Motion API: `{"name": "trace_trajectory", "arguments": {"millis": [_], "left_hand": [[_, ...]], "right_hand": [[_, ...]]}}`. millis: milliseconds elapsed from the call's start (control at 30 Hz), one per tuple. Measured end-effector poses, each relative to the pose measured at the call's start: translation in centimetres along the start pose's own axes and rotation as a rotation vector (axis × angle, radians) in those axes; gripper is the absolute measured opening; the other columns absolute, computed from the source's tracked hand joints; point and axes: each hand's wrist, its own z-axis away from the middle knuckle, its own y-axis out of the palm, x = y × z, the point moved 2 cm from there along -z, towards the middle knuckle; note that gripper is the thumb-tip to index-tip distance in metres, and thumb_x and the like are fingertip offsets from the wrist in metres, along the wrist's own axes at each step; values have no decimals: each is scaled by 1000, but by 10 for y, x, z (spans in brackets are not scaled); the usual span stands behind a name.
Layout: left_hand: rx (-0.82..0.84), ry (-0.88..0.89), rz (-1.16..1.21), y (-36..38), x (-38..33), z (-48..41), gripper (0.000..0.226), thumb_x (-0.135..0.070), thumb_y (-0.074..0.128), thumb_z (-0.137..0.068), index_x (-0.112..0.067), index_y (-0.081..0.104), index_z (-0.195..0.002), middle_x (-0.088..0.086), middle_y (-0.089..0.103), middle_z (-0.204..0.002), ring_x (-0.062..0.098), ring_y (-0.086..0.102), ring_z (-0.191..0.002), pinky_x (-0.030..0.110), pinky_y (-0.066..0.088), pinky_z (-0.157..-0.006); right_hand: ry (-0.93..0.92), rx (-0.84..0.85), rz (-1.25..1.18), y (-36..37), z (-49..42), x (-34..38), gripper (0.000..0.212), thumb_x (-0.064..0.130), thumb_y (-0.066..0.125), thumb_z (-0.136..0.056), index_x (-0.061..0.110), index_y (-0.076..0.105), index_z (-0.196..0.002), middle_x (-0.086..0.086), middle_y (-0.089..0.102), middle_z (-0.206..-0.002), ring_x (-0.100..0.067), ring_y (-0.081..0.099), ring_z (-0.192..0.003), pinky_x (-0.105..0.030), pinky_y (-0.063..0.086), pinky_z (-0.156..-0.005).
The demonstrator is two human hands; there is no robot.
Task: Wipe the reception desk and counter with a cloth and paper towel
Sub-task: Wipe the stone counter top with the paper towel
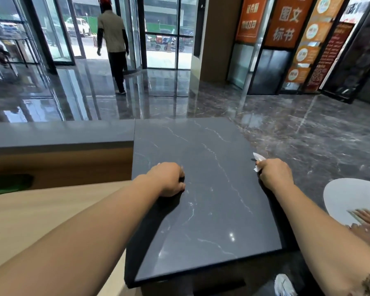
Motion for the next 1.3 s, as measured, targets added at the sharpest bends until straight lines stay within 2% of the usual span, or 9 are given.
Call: {"name": "trace_trajectory", "arguments": {"millis": [167, 333, 500, 633, 733, 867, 967, 1133, 1300], "left_hand": [[-34, -56, 103, 3, 24, 41, 37, -23, 54, -95, -15, 60, -130, 5, 63, -127, 26, 58, -116, 34, 46, -100], [-73, -126, 143, 8, 41, 78, 41, -20, 51, -96, -13, 52, -137, 5, 57, -137, 24, 53, -125, 31, 42, -102], [-71, -159, 110, 17, 46, 105, 34, -9, 51, -90, -15, 68, -118, 9, 66, -117, 26, 60, -107, 35, 51, -90], [-82, -154, 133, 18, 35, 119, 39, -8, 49, -91, -15, 62, -128, 7, 62, -128, 27, 55, -119, 35, 48, -97], [-90, -142, 136, 20, 29, 128, 40, -7, 49, -91, -14, 62, -128, 8, 61, -129, 27, 55, -121, 36, 48, -98], [-101, -149, 150, 25, 31, 143, 37, -4, 48, -91, -9, 64, -124, 11, 62, -127, 29, 56, -117, 35, 48, -97], [-122, -173, 217, 30, 35, 157, 37, 0, 46, -92, -8, 64, -124, 12, 60, -130, 30, 55, -119, 35, 48, -97], [-166, -174, 291, 36, 37, 171, 41, -1, 42, -95, -15, 62, -128, 7, 61, -129, 29, 58, -112, 27, 45, -82], [-186, -182, 296, 41, 40, 175, 41, 1, 42, -92, -13, 66, -121, 12, 66, -116, 26, 59, -85, 25, 47, -62]], "right_hand": [[13, 19, -74, -11, 54, 34, 45, 13, 56, -89, 35, 60, -129, -12, 66, -117, -32, 61, -106, -29, 47, -84], [-331, 44, -261, -8, 136, 149, 54, 11, 55, -86, 40, 56, -131, 11, 59, -134, -20, 59, -117, -22, 43, -91], [-555, 25, -217, -18, 193, 184, 55, 6, 48, -86, 37, 58, -130, 6, 59, -134, -29, 57, -113, -29, 43, -88], [-399, 40, -248, -22, 184, 120, 62, 3, 49, -83, 44, 57, -129, 14, 66, -121, -21, 61, -108, -25, 44, -80], [-183, 0, -231, -24, 174, 60, 64, 0, 48, -81, 42, 60, -126, 6, 70, -114, -23, 63, -104, -27, 42, -73], [49, -32, -149, -21, 171, 21, 55, 5, 46, -89, 36, 56, -133, -11, 66, -118, -33, 59, -109, -34, 47, -85], [160, -47, -219, -22, 183, 46, 45, 11, 48, -93, 33, 60, -130, -11, 63, -124, -33, 57, -115, -32, 45, -92], [-124, -90, -391, -16, 244, 156, 42, 19, 50, -95, 39, 56, -132, 5, 59, -133, -22, 56, -118, -27, 43, -94], [-370, -16, -244, -12, 282, 223, 32, 6, 44, -95, 15, 63, -119, -8, 61, -119, -32, 60, -103, -33, 41, -72]]}}
